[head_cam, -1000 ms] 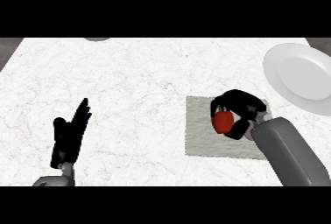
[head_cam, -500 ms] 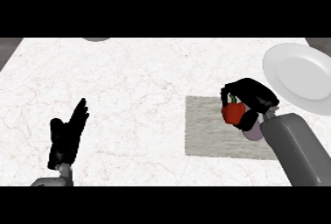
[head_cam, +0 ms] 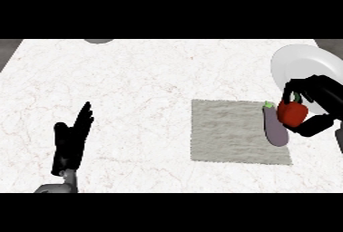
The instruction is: Pick the bell pepper from the placemat and place it in the plate
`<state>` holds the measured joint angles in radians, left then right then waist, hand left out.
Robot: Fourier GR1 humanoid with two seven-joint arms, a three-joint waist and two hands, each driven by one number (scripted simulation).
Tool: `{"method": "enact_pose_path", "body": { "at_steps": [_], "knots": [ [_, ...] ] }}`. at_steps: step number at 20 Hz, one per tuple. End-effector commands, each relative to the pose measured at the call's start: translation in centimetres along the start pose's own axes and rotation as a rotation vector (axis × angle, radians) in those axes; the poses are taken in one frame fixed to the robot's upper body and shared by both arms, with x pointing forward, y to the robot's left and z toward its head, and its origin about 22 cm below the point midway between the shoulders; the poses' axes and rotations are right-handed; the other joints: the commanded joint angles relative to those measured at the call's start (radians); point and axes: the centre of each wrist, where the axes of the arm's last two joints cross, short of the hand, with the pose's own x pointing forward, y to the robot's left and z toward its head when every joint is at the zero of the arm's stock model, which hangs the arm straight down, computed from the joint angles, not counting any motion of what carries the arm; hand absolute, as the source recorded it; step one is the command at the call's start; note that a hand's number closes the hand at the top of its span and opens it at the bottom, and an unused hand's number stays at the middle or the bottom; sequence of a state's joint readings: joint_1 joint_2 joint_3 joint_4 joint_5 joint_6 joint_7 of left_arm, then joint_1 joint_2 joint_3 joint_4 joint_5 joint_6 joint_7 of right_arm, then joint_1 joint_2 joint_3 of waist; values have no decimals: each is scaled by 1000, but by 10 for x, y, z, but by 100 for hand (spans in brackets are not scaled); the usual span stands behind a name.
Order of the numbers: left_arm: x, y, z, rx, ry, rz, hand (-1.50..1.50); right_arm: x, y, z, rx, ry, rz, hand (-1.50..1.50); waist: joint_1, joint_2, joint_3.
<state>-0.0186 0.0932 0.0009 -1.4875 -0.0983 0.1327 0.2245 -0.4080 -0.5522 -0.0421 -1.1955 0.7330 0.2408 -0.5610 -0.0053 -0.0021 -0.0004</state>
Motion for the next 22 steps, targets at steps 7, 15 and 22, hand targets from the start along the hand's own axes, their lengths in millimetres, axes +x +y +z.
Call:
{"method": "enact_pose_path", "body": {
  "at_steps": [7, 15, 22],
  "knots": [
    [-2, 4, -3, -8, 3, -10, 0, -6, -86, 29, -385, 115, -43, 150, 2, 0, 0],
    [5, 11, -7, -16, -7, 0, 0, -58, -91, 18, -393, 263, -89, 150, 19, 6, 1],
    [9, -15, -5, -25, -15, -22, 0, -90, -96, 29, -348, 359, -52, 150, 44, 16, 3]
  ]
}}
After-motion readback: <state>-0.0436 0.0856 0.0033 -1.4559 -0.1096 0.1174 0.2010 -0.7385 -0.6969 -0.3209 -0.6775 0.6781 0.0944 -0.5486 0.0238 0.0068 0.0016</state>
